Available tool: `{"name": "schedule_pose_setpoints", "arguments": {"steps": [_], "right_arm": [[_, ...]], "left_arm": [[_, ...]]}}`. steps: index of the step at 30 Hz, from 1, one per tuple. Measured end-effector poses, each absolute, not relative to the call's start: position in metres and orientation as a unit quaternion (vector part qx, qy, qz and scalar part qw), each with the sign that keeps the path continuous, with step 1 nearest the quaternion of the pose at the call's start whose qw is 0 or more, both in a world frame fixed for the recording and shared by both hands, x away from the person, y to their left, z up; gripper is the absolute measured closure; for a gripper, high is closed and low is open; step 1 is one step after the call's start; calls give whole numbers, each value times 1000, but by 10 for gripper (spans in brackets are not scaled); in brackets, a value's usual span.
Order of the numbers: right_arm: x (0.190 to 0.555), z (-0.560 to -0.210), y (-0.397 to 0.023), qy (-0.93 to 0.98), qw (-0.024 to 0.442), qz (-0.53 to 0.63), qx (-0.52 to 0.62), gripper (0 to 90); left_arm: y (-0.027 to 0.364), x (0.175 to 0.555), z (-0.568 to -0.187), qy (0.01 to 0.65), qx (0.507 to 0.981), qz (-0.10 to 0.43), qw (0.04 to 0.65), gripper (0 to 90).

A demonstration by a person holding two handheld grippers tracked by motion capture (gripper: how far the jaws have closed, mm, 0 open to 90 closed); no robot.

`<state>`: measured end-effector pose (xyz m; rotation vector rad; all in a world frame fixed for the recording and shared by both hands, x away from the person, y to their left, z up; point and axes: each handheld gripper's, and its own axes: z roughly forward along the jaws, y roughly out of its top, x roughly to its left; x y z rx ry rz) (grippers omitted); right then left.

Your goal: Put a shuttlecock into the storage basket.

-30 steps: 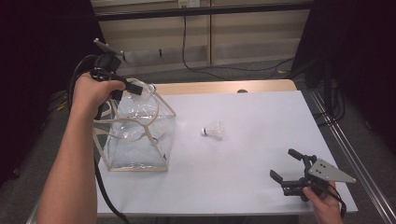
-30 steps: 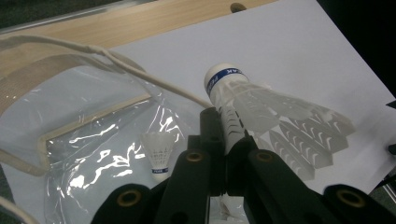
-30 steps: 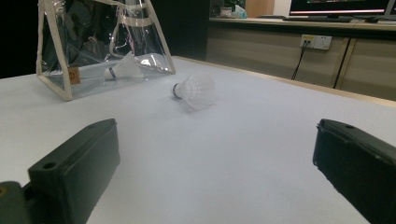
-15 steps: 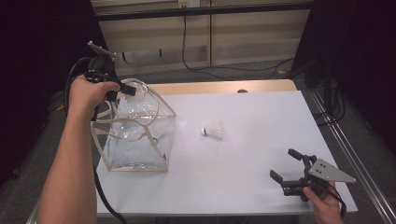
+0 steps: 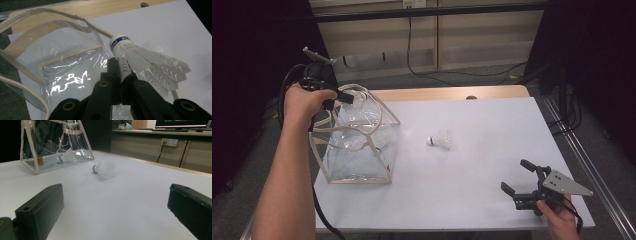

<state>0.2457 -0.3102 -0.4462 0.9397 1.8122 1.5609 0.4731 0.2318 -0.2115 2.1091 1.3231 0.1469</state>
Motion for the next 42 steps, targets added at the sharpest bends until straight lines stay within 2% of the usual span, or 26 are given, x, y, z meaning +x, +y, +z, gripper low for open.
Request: {"name": "schedule_pose_setpoints", "arguments": {"steps": [17,19,21,27,40,42], "right_arm": [[246,-446,-310,675,283,584,351,5],[246,-446,-310,675,282,585,351,5],[246,-446,-310,675,282,585,349,5],[246,-446,-309,676,283,584,349,6],[246,-446,-310,676,283,584,349,5],[246,-446,-310,675,284,584,349,5]], "left_arm": [[243,477,-226,524,790,74,308,869],[244,477,-228,523,791,82,306,841],[244,477,-230,525,791,80,303,776],[238,476,-228,518,791,68,317,729],[212,466,-219,481,804,34,349,552],[209,465,-218,476,805,26,354,549]]}}
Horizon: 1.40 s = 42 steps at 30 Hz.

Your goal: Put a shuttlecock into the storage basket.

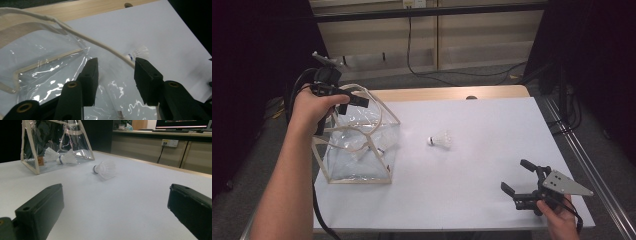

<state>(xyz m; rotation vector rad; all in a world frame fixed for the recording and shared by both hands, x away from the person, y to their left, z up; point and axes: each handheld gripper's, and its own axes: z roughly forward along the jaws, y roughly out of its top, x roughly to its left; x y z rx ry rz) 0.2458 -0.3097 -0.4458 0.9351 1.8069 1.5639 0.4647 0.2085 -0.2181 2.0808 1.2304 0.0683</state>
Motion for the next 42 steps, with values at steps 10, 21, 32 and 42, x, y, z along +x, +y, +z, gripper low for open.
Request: {"name": "schedule_pose_setpoints", "arguments": {"steps": [10,21,32,42], "right_arm": [[246,-446,-309,676,283,585,347,5],[246,-446,-309,676,281,586,348,5],[245,-446,-309,675,281,586,350,5],[245,-446,-309,676,282,586,348,5]], "left_arm": [[194,458,-212,449,813,6,370,475],[175,450,-211,418,829,-9,372,395],[159,445,-212,401,832,-24,382,331],[144,441,-216,387,839,-25,382,268]]}}
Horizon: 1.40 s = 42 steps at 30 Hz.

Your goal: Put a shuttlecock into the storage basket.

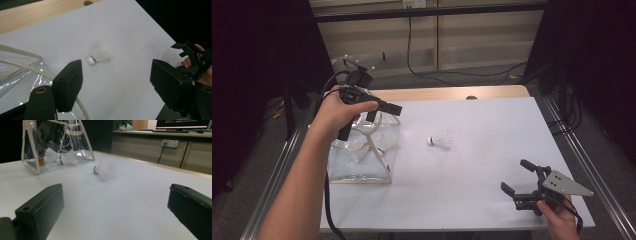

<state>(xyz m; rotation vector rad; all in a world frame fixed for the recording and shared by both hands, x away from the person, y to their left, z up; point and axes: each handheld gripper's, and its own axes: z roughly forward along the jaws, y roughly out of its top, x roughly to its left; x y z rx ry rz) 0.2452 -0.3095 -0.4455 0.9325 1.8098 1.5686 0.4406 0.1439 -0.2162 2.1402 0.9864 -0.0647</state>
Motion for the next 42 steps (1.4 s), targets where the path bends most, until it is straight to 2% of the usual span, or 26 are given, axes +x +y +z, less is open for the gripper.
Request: {"name": "schedule_pose_setpoints", "arguments": {"steps": [5,25,42], "right_arm": [[245,-445,-309,676,281,586,347,5],[245,-446,-309,677,282,586,346,5],[246,-446,-309,677,281,586,346,5]], "left_arm": [[137,439,-222,386,842,-21,376,225],[110,435,-244,363,853,-21,373,151],[95,431,-266,354,859,-24,369,132]]}}
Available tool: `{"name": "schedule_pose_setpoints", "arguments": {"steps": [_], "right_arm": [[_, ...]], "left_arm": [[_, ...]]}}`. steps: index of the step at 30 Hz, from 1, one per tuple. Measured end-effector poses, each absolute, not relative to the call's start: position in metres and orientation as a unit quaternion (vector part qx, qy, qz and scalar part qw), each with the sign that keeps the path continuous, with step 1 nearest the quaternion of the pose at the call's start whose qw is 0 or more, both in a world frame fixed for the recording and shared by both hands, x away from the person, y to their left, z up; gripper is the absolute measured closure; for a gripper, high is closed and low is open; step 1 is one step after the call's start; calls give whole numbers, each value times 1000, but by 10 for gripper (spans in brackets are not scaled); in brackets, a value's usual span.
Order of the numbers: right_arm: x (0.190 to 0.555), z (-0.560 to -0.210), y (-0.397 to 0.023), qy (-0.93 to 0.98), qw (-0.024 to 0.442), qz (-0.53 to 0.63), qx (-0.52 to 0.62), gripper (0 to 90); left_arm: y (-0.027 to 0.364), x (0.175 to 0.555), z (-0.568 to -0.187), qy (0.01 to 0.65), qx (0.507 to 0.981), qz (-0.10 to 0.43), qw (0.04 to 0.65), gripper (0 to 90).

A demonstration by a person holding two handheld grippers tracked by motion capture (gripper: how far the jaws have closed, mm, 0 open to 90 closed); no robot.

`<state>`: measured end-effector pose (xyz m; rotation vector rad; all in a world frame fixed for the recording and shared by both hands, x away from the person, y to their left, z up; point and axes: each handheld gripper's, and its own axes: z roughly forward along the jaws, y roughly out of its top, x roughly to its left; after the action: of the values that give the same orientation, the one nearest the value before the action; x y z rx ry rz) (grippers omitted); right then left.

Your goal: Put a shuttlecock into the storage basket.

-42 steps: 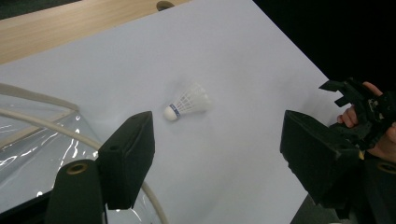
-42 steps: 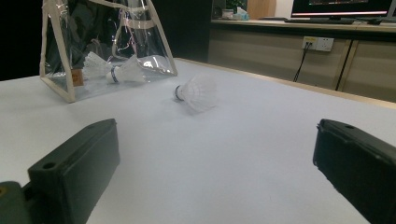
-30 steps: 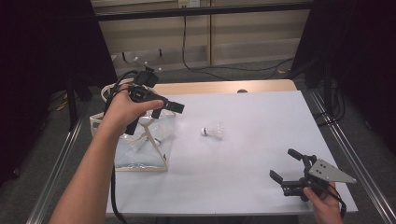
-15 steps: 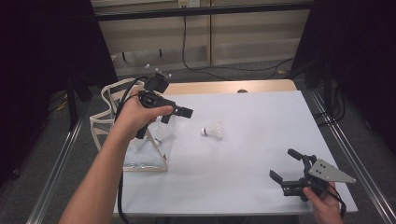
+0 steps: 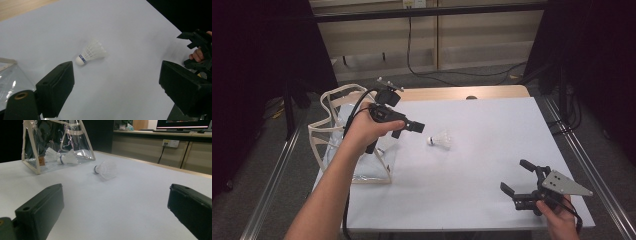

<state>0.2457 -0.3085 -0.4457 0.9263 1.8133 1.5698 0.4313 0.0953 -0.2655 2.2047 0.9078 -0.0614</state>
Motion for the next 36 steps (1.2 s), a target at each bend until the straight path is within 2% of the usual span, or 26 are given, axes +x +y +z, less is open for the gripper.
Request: {"name": "schedule_pose_setpoints", "arguments": {"steps": [36], "right_arm": [[245,-445,-309,678,285,584,343,5]], "left_arm": [[74,430,-306,351,858,-23,375,107]]}}
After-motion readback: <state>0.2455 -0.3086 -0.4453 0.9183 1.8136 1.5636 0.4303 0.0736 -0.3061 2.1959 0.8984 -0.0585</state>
